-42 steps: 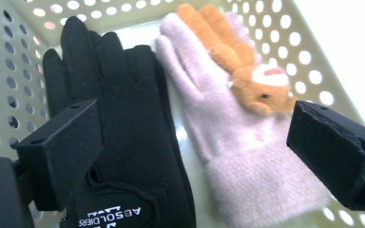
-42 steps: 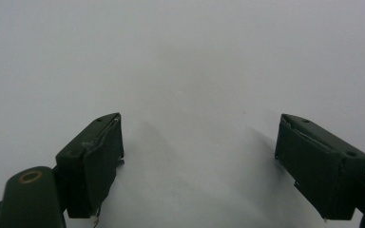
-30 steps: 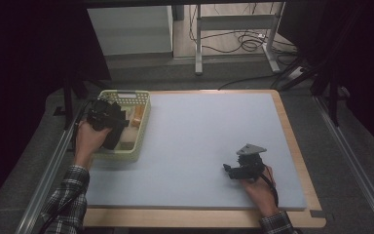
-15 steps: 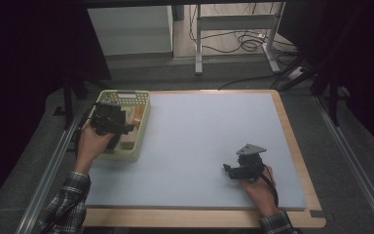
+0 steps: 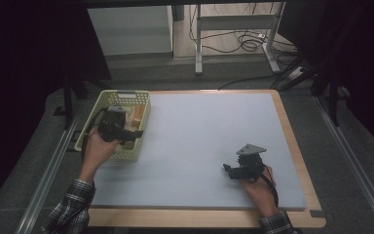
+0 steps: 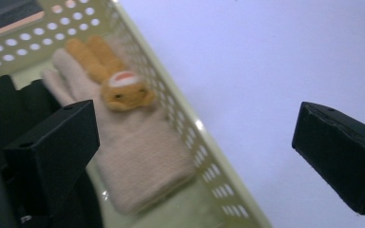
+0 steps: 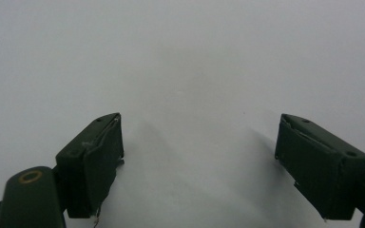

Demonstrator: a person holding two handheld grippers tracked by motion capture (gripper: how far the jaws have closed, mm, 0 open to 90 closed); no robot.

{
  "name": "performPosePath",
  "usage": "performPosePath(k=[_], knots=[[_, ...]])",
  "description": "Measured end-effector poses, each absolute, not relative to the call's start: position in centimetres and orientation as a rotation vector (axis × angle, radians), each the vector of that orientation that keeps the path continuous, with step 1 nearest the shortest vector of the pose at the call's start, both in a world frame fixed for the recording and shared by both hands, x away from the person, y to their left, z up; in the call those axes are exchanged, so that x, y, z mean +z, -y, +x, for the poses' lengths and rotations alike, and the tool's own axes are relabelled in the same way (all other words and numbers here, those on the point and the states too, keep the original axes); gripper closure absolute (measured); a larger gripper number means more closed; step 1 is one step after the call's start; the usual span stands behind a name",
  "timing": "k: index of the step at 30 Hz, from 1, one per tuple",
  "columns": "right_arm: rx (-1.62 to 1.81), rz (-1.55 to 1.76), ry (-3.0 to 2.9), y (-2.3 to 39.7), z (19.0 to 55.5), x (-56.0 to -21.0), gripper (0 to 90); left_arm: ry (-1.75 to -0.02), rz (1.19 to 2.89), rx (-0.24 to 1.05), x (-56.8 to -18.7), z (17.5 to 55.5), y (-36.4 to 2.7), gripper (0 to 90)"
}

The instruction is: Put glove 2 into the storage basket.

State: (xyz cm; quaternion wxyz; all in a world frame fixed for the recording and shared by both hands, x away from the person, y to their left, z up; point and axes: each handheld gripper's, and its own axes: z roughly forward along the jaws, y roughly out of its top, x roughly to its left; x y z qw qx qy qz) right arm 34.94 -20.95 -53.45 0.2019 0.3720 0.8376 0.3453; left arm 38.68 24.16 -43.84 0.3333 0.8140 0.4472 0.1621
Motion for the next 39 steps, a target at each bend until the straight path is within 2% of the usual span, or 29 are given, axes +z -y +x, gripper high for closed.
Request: performPosePath(k=[26,39], knots=[[0.96,1.034,-2.335,20.9,34.9,-53.4,16.1,-0.95,2.148,0.357,-44.8,36.3,-17.7,2.2],[0.96,1.035,-2.333,20.9,34.8,-53.4,16.1,-0.839,2.18,0.329,-47.5,33.9,-14.1,2.2]])
